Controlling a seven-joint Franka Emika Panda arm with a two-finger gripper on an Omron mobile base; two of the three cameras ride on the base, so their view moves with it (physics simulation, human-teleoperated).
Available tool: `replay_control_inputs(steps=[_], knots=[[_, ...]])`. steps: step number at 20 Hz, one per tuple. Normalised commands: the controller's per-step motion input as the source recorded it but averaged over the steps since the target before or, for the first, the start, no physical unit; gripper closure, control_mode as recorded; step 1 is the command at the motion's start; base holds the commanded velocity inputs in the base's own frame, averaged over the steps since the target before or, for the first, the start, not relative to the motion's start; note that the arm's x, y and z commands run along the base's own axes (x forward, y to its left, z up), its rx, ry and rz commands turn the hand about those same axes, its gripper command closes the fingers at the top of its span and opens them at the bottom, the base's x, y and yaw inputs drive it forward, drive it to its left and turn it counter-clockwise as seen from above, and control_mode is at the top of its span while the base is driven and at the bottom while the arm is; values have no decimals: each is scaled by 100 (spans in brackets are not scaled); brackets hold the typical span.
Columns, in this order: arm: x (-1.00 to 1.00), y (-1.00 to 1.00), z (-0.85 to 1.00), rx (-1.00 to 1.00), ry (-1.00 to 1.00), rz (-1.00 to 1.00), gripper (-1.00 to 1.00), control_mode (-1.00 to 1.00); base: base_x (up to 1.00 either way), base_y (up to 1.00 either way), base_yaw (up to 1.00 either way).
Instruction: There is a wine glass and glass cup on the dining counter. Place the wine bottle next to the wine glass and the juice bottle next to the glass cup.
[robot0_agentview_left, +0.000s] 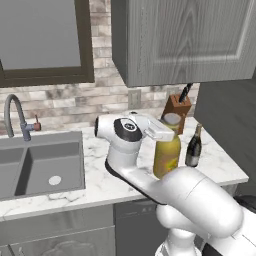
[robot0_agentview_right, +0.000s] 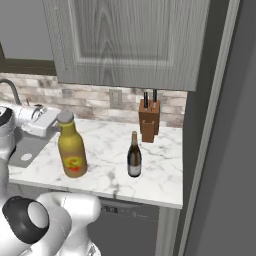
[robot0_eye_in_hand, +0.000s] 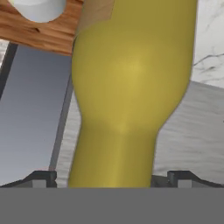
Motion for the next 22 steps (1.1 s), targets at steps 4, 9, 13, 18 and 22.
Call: replay_control_inputs(steps=[4, 9, 13, 18, 22], knots=[[-65, 16, 66, 0, 0, 9, 100, -100, 0, 0, 0], [-64, -25, 33, 0, 0, 28, 100, -100, 0, 0, 0], [-52, -31, 44, 0, 0, 36, 100, -100, 0, 0, 0], [-37, -27, 41, 0, 0, 38, 100, -100, 0, 0, 0], [-8, 0, 26, 0, 11, 23, 100, -100, 0, 0, 0]])
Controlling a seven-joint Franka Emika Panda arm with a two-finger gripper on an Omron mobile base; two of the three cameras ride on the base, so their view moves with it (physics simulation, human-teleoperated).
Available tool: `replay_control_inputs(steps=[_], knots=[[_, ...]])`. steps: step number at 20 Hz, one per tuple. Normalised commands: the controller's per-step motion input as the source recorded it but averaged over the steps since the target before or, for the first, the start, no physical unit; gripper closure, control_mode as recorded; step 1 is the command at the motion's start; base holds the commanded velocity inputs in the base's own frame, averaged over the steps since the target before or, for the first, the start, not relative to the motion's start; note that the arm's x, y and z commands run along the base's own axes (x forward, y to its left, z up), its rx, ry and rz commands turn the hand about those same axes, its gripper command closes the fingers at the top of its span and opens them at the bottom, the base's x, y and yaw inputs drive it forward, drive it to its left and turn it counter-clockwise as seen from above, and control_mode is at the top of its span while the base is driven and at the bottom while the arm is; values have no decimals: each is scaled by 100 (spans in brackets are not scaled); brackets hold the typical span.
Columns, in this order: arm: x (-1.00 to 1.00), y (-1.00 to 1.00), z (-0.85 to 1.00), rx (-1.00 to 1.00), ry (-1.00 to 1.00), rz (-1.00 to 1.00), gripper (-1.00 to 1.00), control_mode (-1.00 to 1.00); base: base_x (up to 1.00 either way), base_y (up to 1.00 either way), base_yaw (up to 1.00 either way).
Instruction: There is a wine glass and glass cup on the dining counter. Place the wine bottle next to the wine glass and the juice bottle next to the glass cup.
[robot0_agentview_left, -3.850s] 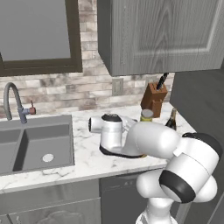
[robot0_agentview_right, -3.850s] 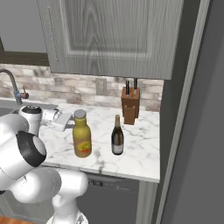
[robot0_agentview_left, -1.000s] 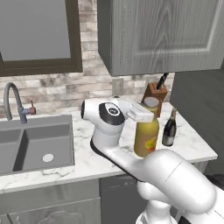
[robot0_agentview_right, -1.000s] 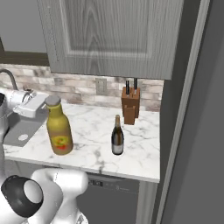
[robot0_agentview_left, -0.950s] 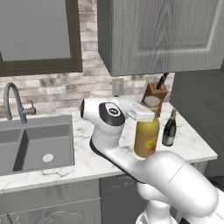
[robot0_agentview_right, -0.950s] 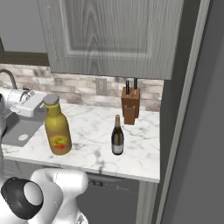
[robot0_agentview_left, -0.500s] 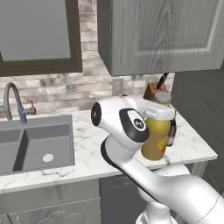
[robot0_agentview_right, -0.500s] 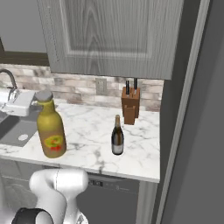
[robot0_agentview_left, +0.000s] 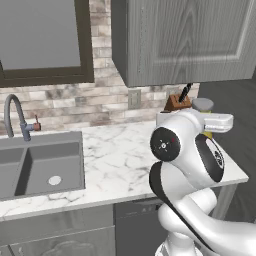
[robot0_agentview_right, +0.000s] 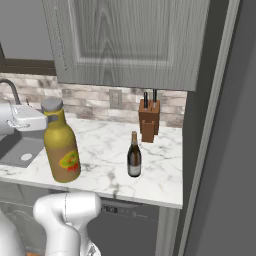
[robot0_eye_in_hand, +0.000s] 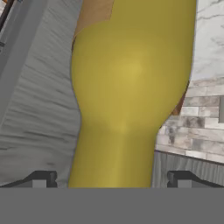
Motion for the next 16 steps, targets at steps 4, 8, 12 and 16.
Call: replay_control_inputs(steps=[4, 8, 12, 16], knots=[[0, 0, 1, 0, 18, 19, 100, -100, 0, 0, 0], [16, 8, 9, 0, 24, 2, 100, -100, 0, 0, 0], [26, 19, 12, 0, 25, 0, 100, -100, 0, 0, 0], [1, 23, 3, 0, 15, 0, 100, -100, 0, 0, 0]])
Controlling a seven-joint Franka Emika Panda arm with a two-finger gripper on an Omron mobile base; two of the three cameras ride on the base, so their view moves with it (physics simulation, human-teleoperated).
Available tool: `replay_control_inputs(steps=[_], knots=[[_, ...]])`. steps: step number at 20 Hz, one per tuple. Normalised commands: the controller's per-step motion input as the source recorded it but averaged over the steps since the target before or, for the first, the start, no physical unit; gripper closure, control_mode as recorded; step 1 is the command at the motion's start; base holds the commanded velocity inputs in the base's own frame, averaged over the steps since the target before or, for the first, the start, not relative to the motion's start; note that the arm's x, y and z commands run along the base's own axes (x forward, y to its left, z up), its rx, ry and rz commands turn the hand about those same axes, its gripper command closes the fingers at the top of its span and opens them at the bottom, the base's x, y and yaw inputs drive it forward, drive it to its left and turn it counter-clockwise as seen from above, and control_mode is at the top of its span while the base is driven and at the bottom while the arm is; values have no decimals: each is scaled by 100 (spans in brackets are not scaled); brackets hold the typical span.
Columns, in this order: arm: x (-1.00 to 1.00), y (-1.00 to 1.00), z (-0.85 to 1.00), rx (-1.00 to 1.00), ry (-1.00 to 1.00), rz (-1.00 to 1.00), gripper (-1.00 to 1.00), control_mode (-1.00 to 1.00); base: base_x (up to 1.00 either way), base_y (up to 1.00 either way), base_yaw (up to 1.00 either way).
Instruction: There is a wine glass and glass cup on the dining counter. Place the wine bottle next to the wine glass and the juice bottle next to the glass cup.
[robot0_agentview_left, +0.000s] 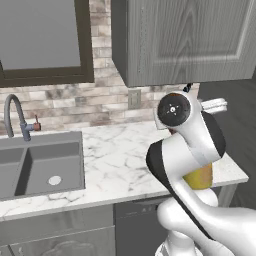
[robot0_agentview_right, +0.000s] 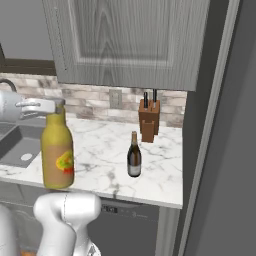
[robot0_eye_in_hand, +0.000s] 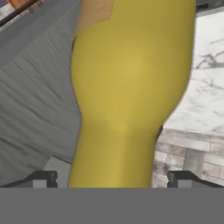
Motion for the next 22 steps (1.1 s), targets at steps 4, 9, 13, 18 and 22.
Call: replay_control_inputs(steps=[4, 9, 13, 18, 22], knots=[[-2, 8, 0, 0, 1, 0, 100, 100, -27, 14, 4], [0, 0, 0, 0, 0, 0, 100, 100, -76, 24, 15], [0, 0, 0, 0, 0, 0, 100, 100, -56, 37, 29], [0, 0, 0, 0, 0, 0, 100, 100, -27, 62, 35], [0, 0, 0, 0, 0, 0, 100, 100, -10, 70, 33]])
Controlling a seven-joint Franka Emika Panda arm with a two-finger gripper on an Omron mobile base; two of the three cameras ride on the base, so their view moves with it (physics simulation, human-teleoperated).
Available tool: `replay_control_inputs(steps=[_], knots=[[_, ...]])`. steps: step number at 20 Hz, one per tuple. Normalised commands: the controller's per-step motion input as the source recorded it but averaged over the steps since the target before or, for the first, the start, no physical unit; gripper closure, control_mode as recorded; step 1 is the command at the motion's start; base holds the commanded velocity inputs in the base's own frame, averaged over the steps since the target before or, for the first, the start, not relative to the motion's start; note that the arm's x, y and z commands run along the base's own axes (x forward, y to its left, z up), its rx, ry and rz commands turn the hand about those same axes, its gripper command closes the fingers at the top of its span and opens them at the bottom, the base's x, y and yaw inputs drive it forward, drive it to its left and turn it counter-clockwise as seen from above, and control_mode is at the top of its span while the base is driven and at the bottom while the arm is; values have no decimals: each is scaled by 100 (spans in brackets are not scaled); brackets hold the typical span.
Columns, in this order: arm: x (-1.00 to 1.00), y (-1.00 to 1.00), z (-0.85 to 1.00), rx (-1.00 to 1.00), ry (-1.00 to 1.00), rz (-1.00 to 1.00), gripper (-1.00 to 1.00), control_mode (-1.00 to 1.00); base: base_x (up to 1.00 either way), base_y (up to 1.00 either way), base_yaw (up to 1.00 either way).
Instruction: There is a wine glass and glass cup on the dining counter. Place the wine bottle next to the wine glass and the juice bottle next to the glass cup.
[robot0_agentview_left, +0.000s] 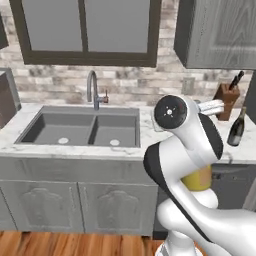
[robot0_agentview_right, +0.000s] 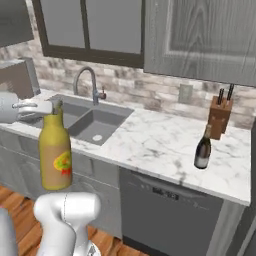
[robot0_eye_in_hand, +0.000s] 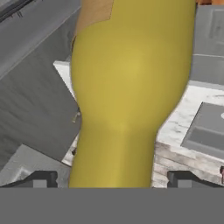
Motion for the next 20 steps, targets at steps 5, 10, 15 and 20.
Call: replay_control_inputs(steps=[5, 10, 15, 20], knots=[[0, 0, 0, 0, 0, 0, 100, 100, -28, 66, 40], [0, 0, 0, 0, 0, 0, 100, 100, -8, 54, 56], [0, 0, 0, 0, 0, 0, 100, 100, 0, 14, 66], [0, 0, 0, 0, 0, 0, 100, 100, 8, 1, 70]])
